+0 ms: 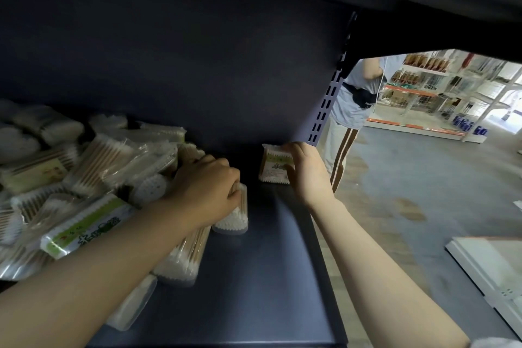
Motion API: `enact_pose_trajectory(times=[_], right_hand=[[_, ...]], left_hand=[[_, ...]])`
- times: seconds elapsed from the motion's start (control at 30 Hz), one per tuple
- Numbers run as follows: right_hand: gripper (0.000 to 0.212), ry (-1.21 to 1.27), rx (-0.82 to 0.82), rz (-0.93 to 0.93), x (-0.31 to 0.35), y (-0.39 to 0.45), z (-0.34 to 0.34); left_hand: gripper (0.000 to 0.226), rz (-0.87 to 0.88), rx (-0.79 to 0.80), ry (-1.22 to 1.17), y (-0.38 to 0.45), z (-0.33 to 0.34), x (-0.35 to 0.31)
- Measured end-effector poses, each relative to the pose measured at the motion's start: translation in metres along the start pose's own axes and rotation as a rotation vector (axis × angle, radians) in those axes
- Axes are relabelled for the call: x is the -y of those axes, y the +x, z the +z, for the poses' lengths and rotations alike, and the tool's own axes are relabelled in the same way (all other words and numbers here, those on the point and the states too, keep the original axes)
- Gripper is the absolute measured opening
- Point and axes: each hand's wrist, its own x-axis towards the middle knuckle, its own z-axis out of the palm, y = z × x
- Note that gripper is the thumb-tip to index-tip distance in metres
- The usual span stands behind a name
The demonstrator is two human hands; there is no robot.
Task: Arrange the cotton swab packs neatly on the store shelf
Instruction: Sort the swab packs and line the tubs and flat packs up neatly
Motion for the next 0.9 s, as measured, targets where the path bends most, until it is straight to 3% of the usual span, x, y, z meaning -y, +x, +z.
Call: enact_pose_trajectory(times=[0.9], right_hand=[[0.065, 0.004, 0.054, 0.039, 0.018, -0.003, -0.011]], left_hand=[[0.025, -0.013, 0.014, -0.023, -0.001, -0.002, 0.000]])
